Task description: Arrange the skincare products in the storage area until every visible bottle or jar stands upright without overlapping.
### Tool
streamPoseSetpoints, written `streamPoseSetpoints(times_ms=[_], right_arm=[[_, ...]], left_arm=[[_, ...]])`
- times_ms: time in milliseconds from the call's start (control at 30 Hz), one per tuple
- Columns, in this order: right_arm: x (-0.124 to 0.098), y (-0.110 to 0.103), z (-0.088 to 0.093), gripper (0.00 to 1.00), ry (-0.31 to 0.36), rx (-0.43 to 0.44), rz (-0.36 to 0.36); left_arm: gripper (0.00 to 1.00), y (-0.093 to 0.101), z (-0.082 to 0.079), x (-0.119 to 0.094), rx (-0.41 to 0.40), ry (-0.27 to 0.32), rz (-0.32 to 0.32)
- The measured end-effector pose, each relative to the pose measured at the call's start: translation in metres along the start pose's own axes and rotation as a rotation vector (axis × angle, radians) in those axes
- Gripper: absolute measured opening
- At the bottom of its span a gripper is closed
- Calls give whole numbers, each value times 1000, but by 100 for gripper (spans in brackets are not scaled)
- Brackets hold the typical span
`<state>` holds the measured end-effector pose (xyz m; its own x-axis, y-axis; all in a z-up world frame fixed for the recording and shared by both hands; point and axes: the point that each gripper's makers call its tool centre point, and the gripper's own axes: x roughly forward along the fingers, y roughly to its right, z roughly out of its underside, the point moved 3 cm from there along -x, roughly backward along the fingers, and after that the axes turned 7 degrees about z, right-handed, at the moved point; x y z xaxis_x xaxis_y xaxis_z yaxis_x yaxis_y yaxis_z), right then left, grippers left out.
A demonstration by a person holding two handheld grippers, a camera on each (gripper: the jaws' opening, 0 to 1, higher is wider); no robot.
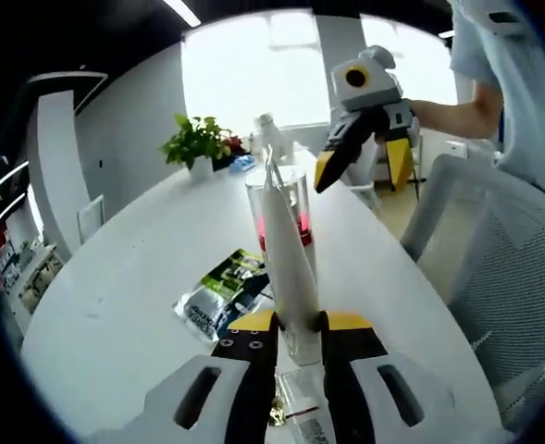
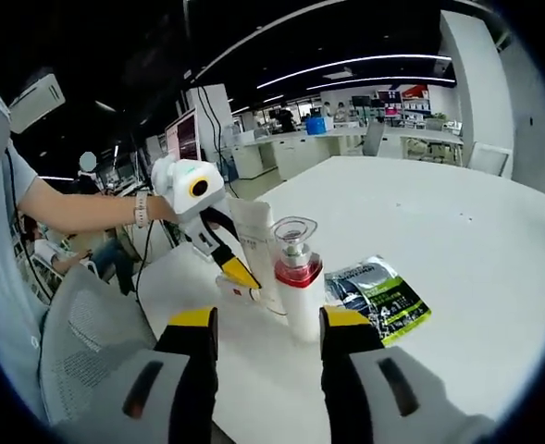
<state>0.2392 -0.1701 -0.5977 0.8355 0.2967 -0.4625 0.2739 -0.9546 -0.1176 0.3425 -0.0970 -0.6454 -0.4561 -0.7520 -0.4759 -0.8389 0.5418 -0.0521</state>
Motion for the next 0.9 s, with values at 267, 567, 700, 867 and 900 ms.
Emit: streamPoseSetpoints(times_ms=[267,567,700,867,900], right_arm=[[-1,1,1,51,0,-1,11],[-5,3,1,60,9,6,31],[-4,2,-1,66,18,7,33],[-4,1,-6,72,30,-16,45],[-4,1,-8,74,35,-20,50]], left_arm=[[17,0,3,4,12,-7,6],[19,-1,5,2,-19,-17,-28],[24,-2,5,0,-44,-23,-57],[31,-2,4,-7,-67,-32,-101],[33,-2,4,-9,-72,-30,-112]])
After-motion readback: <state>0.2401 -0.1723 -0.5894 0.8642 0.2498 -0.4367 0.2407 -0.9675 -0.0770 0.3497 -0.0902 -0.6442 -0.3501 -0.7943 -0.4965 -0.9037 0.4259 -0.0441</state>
